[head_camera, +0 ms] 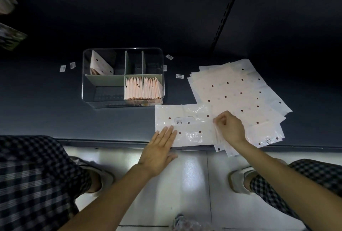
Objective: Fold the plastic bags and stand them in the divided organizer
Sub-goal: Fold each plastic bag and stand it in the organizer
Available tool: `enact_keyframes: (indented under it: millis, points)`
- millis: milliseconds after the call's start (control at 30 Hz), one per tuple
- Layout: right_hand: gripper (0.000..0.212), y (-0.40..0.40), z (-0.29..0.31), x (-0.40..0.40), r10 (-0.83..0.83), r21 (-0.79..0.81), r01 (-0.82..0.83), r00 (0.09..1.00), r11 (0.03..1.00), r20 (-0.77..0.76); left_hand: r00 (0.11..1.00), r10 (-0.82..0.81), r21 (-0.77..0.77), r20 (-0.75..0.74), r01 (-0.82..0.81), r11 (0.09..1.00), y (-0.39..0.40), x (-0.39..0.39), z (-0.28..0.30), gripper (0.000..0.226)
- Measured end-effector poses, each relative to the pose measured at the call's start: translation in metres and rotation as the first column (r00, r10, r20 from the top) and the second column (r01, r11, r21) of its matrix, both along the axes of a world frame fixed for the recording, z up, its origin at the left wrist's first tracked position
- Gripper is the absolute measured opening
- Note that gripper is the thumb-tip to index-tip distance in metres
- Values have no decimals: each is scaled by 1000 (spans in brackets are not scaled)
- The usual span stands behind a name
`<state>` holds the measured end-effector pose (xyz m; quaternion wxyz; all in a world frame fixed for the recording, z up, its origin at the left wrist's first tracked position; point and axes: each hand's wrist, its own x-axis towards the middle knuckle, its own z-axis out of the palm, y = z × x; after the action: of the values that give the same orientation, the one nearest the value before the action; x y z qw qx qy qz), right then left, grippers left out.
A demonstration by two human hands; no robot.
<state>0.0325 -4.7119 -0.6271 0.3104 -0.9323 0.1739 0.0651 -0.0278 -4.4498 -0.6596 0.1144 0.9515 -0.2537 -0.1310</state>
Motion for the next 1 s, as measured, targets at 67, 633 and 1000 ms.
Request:
enact_keyframes:
  millis: [67,633,1000]
  points:
    - [21,5,2,-10,273,-187,-246,953,951,132,998,-53,113,29,49,992,4,-3,-4,73]
    - [65,2,-13,-42,819,-508,-725,570,465,-63,966,-96,-83,242,119,989,16,12,15,51]
    - [57,1,-16,-61,841,-550,-686,538,476,56,964,-42,-194,264,95,976,21,-3,24,43]
